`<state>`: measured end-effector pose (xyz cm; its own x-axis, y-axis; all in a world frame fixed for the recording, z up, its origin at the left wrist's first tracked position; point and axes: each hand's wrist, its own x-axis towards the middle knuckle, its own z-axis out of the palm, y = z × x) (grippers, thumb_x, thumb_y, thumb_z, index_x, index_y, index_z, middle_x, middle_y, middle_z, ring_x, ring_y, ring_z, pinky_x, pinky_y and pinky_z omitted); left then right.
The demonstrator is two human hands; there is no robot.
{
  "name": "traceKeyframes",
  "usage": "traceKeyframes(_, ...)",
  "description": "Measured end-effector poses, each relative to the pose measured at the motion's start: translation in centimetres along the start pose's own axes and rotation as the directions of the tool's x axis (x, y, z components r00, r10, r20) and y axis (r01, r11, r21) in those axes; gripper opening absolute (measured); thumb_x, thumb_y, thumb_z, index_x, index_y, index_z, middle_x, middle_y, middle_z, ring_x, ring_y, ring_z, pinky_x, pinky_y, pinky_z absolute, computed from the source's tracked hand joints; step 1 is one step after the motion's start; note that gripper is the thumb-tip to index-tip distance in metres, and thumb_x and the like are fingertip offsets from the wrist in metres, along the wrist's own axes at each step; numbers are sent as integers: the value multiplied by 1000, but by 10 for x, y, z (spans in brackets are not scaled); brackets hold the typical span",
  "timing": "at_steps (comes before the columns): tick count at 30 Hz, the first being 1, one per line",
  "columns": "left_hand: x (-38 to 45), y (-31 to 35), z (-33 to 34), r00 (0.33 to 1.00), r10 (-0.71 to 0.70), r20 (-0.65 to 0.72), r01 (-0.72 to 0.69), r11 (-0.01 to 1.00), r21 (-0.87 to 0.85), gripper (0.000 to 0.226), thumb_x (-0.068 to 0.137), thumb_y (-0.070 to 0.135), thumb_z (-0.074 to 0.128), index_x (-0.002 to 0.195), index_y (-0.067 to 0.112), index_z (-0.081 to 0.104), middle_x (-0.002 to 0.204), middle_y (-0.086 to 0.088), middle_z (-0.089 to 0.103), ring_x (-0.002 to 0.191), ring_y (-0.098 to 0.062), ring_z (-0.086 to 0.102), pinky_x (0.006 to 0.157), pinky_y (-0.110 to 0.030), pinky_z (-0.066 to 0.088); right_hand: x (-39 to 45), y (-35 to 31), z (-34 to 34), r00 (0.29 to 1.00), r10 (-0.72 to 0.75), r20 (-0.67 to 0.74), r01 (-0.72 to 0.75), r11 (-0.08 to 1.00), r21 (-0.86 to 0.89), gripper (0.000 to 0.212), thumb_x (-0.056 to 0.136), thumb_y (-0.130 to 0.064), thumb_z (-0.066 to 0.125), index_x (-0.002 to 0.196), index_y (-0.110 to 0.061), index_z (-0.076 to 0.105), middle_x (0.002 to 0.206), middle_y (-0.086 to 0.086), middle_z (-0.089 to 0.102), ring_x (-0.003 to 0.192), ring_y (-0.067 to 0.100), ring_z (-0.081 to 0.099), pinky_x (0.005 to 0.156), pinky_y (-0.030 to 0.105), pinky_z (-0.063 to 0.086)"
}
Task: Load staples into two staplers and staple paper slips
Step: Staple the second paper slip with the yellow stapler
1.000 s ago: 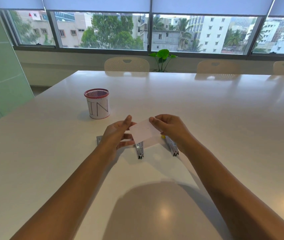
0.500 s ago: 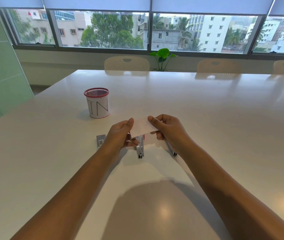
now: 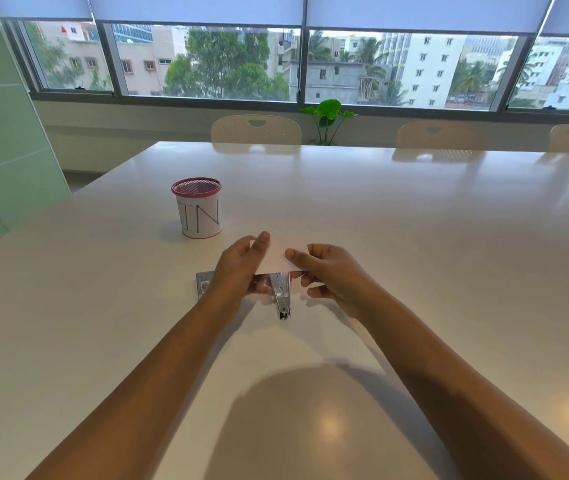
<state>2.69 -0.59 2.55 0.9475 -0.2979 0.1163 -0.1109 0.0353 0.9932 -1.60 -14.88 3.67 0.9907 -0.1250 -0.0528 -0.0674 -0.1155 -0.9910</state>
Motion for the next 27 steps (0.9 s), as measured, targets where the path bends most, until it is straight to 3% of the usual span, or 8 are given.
traceKeyframes(3,-1,-2,-2,979,-108,170,124,989,-84,26,80,37,61,98,18,60,77,-6,69,66,-21,60,57,-29,56,0,-1,-1,1000,4,10,-4,999,38,18,87,-31,63,82,-14,65,65,-3,62,49,1,53,47,15,46)
traceKeyframes(6,0,-5,-2,986,-95,137,105,992,-67,26,76,34,65,98,21,63,100,-17,67,86,-34,58,64,-32,57,-1,-2,-2,997,51,53,-56,995,84,20,88,-33,61,85,-14,66,67,-2,64,50,3,55,47,16,48)
traceKeyframes(11,3,-6,-3,993,-61,103,70,994,-82,18,84,26,61,99,16,63,90,-12,67,78,-29,59,59,-28,56,1,-2,-6,984,116,132,-139,973,182,24,91,-32,57,99,-11,66,76,4,65,51,4,56,48,18,48)
traceKeyframes(14,1,-6,-2,996,-34,79,37,999,-28,28,87,30,57,103,8,62,68,-4,64,53,-15,55,52,-23,53,2,-2,-7,976,145,163,-178,960,215,21,91,-29,57,98,-11,64,75,3,67,51,5,59,48,17,51)
traceKeyframes(17,0,-4,0,999,-3,51,2,1000,29,18,89,31,52,90,15,61,54,2,59,42,-10,50,45,-18,49,3,-3,-7,970,157,184,-195,957,216,15,89,-23,59,94,-9,64,73,3,68,50,6,59,48,16,53)
traceKeyframes(19,0,-5,0,998,15,58,-19,998,61,13,90,30,51,85,22,60,52,5,58,45,-10,51,45,-17,49,3,-3,-7,971,157,181,-191,963,188,18,87,-23,62,97,-8,64,73,3,67,53,6,59,50,15,53)
traceKeyframes(24,0,-7,-1,994,26,105,-38,993,113,16,91,28,50,99,18,60,68,-6,56,57,-15,52,52,-18,53,3,2,-4,981,149,127,-165,978,128,28,84,-28,67,102,-7,65,69,0,62,61,8,54,55,17,50)
traceKeyframes(27,0,-7,0,992,49,118,-68,985,159,13,92,23,49,83,20,57,62,-5,51,55,-12,51,53,-16,51,5,3,-2,987,141,79,-150,982,118,22,83,-27,66,96,-9,65,70,0,60,61,9,52,55,18,47)
